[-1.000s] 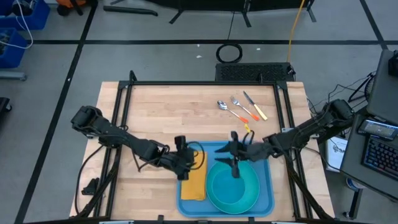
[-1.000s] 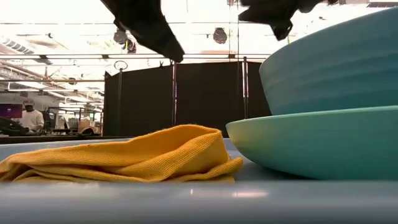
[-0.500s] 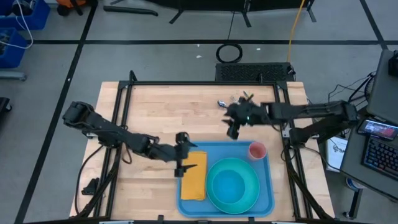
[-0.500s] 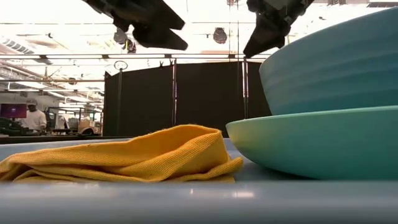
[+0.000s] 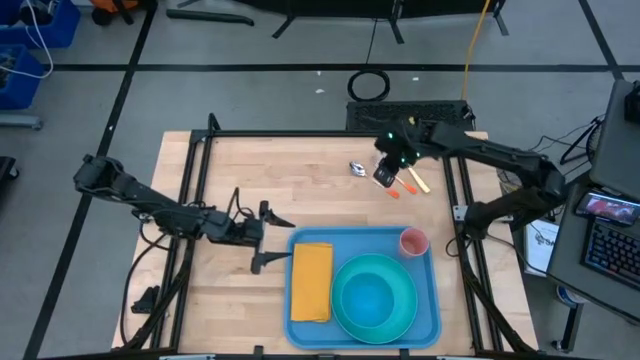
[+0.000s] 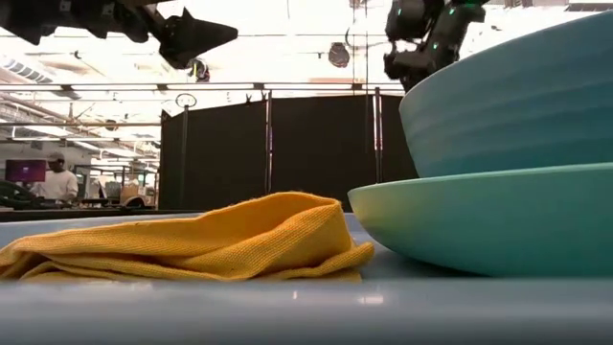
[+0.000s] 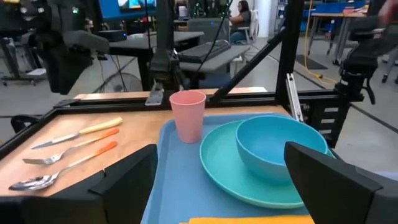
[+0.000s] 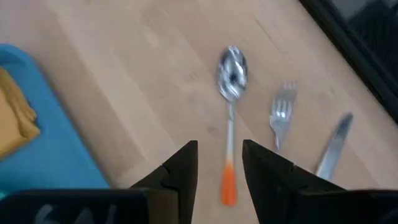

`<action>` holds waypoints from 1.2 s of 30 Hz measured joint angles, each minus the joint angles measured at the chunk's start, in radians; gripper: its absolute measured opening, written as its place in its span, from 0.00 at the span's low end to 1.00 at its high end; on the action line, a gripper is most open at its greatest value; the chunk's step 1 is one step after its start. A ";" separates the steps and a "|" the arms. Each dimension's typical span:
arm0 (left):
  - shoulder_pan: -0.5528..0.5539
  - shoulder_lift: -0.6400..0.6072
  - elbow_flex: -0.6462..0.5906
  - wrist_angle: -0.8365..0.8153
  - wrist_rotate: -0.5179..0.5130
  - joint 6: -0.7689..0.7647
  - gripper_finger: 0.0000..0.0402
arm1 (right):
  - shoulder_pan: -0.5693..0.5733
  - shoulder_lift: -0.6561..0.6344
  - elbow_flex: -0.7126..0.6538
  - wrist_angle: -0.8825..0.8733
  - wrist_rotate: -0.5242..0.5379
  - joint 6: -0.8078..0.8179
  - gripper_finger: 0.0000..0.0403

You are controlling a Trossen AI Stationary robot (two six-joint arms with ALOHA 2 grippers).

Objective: Set up tray
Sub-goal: Put the orange fork on the orange napkin

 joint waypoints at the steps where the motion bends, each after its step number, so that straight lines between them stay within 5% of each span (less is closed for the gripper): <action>1: 0.000 -0.006 -0.010 0.007 -0.003 0.000 0.88 | -0.023 0.020 0.010 -0.020 -0.002 -0.007 0.29; 13: 0.008 -0.034 -0.035 0.009 -0.012 0.018 0.87 | -0.167 0.284 0.071 -0.235 -0.002 -0.109 0.29; 36: 0.036 -0.034 -0.035 -0.036 -0.003 0.014 0.87 | -0.221 0.464 0.071 -0.198 -0.079 -0.180 0.29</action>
